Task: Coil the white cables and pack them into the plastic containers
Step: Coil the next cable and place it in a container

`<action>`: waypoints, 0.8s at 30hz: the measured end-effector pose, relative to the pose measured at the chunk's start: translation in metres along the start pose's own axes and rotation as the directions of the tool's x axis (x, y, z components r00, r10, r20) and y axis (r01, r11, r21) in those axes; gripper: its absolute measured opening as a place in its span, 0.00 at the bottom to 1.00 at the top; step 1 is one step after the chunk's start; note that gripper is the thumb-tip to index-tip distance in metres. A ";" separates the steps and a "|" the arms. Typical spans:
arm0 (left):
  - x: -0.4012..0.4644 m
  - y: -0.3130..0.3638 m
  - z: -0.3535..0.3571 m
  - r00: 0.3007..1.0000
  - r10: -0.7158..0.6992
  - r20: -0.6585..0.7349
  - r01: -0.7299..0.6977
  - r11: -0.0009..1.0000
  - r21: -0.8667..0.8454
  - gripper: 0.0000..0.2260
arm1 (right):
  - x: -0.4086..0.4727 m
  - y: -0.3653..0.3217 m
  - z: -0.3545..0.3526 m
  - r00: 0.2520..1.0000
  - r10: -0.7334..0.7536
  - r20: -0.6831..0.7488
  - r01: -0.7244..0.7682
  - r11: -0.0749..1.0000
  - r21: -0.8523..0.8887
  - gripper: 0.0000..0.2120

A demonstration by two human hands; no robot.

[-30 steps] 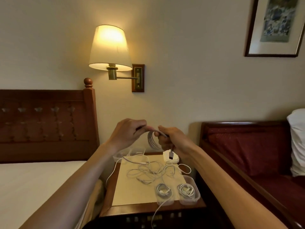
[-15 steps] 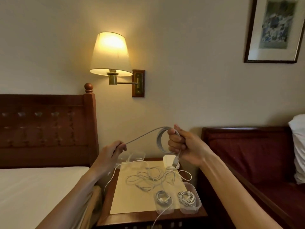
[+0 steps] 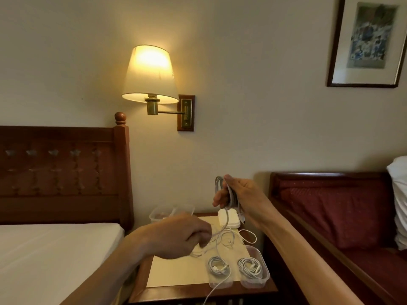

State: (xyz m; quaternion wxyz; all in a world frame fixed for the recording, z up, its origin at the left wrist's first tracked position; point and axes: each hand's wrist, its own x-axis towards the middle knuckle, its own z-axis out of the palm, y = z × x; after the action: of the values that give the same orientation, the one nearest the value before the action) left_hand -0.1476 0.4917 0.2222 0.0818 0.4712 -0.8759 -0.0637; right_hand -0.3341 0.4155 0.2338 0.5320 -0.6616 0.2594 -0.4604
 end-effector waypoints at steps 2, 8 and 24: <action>-0.002 0.000 -0.010 0.978 0.091 -0.189 -0.083 0.995 0.049 0.10 | -0.001 0.002 0.003 1.000 0.001 0.026 0.000 0.999 -0.052 0.19; 0.007 -0.020 -0.016 0.796 0.274 -0.539 -0.221 0.962 0.162 0.12 | -0.008 -0.006 0.006 0.995 -0.017 0.094 0.047 0.946 -0.321 0.18; 0.032 -0.043 0.016 0.484 0.152 -0.862 0.152 0.955 0.254 0.10 | 0.007 0.006 0.027 0.999 0.013 0.034 0.001 0.930 -0.368 0.24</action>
State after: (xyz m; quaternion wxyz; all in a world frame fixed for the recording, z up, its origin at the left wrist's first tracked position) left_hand -0.1333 0.4415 0.2007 0.4435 0.4444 -0.7111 0.3164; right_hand -0.3062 0.4201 0.2303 0.4048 -0.7569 0.3334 -0.3900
